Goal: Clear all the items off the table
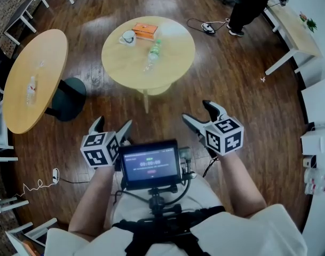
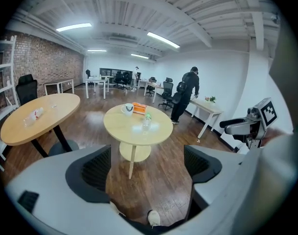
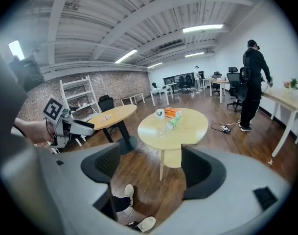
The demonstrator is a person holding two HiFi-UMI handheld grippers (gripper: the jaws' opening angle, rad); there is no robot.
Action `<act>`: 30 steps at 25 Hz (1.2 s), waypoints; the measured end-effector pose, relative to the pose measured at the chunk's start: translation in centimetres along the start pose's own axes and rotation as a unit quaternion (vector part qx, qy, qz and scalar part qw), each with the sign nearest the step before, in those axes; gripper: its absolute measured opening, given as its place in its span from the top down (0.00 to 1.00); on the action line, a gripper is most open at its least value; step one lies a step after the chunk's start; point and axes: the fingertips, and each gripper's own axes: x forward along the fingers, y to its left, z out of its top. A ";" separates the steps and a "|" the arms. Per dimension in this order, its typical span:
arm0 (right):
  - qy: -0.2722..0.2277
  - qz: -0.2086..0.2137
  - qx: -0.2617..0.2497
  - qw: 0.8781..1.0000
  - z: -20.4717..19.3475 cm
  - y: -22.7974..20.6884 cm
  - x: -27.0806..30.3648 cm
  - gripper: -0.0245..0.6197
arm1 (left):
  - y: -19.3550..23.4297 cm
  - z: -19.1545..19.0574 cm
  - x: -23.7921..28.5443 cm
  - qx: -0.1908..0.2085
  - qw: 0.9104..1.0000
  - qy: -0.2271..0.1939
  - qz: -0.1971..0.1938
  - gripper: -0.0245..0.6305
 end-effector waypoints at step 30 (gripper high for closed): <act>0.039 -0.094 0.079 0.992 0.0 -8.7 1.4 0.36 | -4.1 3.8 35.9 0.117 0.982 0.133 -0.063 0.25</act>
